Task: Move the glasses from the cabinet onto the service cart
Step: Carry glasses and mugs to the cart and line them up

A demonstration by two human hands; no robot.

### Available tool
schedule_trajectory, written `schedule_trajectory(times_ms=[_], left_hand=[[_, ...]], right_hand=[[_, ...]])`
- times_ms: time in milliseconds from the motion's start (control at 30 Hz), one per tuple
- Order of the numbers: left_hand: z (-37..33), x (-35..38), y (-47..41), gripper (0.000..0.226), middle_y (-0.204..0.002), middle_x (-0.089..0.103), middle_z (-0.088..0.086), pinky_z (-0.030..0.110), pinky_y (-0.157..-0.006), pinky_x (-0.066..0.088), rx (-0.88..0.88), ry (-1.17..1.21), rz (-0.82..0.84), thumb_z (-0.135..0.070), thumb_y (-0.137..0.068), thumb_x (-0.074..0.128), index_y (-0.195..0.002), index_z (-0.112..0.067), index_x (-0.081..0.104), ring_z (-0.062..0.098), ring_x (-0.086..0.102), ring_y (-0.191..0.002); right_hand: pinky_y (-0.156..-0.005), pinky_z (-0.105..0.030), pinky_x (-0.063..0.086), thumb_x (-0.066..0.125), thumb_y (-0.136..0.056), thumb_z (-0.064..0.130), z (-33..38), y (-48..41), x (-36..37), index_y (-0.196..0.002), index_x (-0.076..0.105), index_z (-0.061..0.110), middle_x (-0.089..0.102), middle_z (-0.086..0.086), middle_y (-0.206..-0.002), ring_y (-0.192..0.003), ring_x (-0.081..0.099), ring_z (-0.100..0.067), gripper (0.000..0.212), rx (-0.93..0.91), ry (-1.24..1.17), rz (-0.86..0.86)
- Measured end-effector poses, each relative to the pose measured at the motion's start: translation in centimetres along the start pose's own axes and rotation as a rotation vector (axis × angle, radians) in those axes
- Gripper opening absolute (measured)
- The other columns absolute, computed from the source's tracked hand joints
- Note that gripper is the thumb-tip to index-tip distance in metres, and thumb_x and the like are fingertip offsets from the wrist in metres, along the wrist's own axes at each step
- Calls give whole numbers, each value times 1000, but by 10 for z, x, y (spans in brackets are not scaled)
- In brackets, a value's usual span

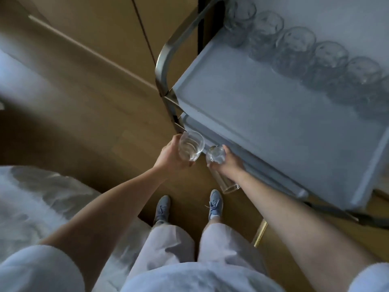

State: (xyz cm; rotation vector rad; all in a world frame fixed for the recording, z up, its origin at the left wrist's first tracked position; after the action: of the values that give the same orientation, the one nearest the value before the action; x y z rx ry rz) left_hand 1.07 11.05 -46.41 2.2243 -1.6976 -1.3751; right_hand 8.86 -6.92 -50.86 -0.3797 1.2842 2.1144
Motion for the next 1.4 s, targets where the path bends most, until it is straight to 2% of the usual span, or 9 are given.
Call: schedule_trajectory(times_ms=[133, 300, 367, 500, 667, 833, 967, 1133, 1400], left_hand=[[-1, 0, -17, 87, -123, 57, -1, 29, -81, 47, 108, -38, 126, -29, -65, 82, -137, -27, 32, 18, 55, -108], [4, 6, -29, 78, -116, 59, 2, 21, -68, 42, 218, -86, 213, -27, -68, 81, -132, -24, 36, 18, 57, -96], [11, 12, -33, 77, -118, 58, 3, 20, -65, 40, 243, -122, 261, -25, -69, 81, -131, -22, 35, 16, 54, -93], [27, 28, -45, 78, -122, 57, 5, 23, -75, 39, 280, -161, 299, -26, -68, 83, -130, -20, 36, 15, 51, -97], [48, 68, -67, 80, -123, 57, 5, 22, -77, 40, 325, -164, 311, -26, -68, 83, -132, -19, 35, 21, 56, -104], [74, 118, -90, 82, -128, 55, 5, 23, -77, 40, 392, -191, 277, -28, -70, 82, -135, -18, 33, 23, 57, -109], [95, 147, -98, 84, -129, 54, 2, 23, -82, 40, 463, -188, 233, -33, -68, 83, -134, -17, 34, 24, 55, -113], [102, 157, -89, 85, -135, 50, -2, 23, -88, 38, 560, -163, 169, -33, -68, 84, -135, -18, 34, 22, 51, -120], [109, 145, -49, 83, -133, 50, -1, 24, -88, 37, 602, -149, 163, -36, -69, 83, -133, -15, 35, 21, 50, -121]], right_hand=[[-88, -31, 46, 77, -74, 42, -9, 5, 9, -145, 28, 25, 50, -5, -137, -120, 53, -28, 88, 112, -224, -195], [-77, -25, 41, 77, -74, 40, -13, 13, 39, -133, 40, 28, 60, 3, -116, -94, 55, -15, 71, 239, -498, -354], [-75, -26, 43, 75, -73, 46, -17, 16, 54, -130, 43, 32, 59, 9, -108, -93, 57, -14, 67, 282, -565, -375], [-87, -31, 50, 75, -74, 47, -42, 22, 77, -129, 43, 31, 58, 7, -109, -100, 57, -17, 66, 315, -593, -394], [-84, -38, 55, 70, -77, 53, -85, 1, 103, -133, 38, 26, 56, 3, -109, -94, 57, -19, 70, 407, -639, -443], [-78, -34, 56, 68, -78, 54, -115, -39, 140, -139, 31, 22, 55, 0, -108, -88, 58, -19, 78, 395, -705, -524], [-83, -40, 56, 68, -79, 53, -138, -60, 170, -135, 33, 22, 52, 4, -101, -88, 56, -18, 73, 361, -709, -562], [-89, -45, 54, 69, -75, 56, -157, -59, 181, -138, 32, 25, 55, -3, -118, -99, 57, -23, 79, 308, -760, -643], [-77, -38, 57, 68, -75, 56, -154, -8, 178, -137, 36, 22, 54, -7, -123, -102, 59, -28, 78, 300, -805, -696]])
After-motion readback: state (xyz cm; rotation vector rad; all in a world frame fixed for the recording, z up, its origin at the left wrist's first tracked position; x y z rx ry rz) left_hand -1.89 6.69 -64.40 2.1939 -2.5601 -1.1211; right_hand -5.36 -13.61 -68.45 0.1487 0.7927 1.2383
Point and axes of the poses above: each hand's wrist, its own y-axis away from the middle knuckle, its own x-axis out of the palm, z = x × y, the point moved 9 cm from there along -y, towards the middle knuckle
